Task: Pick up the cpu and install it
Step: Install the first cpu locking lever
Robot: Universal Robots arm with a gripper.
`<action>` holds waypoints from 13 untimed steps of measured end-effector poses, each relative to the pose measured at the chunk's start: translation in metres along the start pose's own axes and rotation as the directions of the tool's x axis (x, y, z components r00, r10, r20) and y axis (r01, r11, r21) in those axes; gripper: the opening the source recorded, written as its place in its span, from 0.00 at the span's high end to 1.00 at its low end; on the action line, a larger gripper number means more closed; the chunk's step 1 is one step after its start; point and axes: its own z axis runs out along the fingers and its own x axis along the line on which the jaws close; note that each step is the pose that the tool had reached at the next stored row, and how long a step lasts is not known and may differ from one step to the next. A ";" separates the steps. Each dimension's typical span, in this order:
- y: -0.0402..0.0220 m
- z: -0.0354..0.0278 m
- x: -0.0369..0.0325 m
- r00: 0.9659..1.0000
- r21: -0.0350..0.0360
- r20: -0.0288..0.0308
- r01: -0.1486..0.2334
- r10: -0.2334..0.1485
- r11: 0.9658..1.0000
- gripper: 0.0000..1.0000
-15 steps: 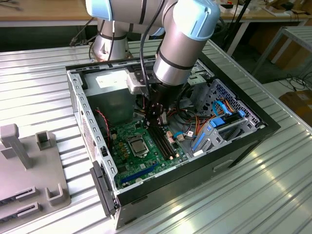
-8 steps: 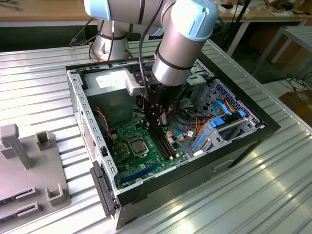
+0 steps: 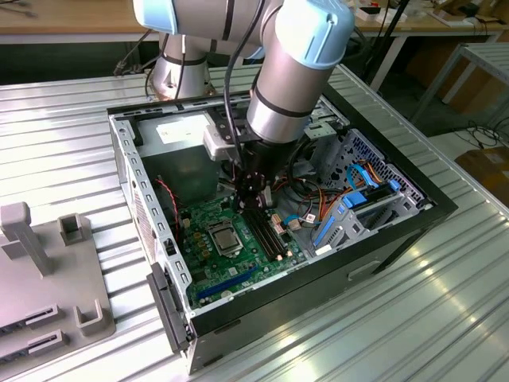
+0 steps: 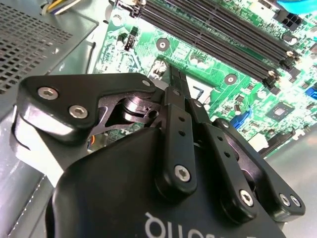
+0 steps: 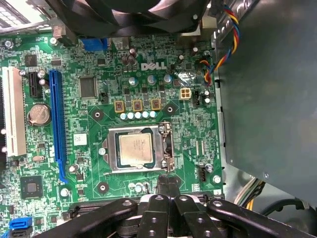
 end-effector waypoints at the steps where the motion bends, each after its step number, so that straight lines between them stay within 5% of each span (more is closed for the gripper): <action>1: 0.0014 0.0001 0.0002 1.000 0.001 0.000 0.002 -0.002 1.000 0.89; 7: 0.0023 0.0002 0.0021 1.000 0.008 0.000 0.011 -0.011 1.000 0.89; 13: 0.0039 0.0002 0.0035 1.000 0.023 -0.001 0.021 -0.021 1.000 0.89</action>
